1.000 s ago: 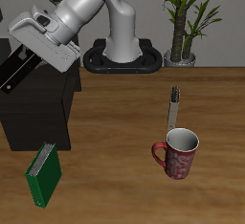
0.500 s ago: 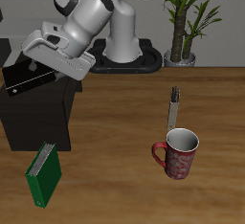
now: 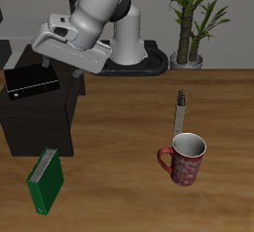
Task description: Place the black book flat on top of the shelf
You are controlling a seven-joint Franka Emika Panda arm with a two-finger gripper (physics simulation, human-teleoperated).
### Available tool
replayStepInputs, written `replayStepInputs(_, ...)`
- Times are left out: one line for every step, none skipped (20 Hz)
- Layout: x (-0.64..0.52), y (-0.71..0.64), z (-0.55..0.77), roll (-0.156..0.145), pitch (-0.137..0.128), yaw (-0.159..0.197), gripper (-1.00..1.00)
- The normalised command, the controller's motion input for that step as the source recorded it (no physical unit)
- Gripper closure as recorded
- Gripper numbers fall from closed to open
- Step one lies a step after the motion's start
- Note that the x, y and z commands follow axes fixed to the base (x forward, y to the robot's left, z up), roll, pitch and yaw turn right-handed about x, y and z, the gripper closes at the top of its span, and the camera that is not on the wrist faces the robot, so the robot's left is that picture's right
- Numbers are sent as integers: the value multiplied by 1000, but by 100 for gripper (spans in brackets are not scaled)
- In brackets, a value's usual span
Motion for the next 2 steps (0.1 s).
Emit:
replayStepInputs(30, 328, 110, 116, -52, 31, -100)
replayStepInputs(-212, 459, 221, 118, 9, -105, -100)
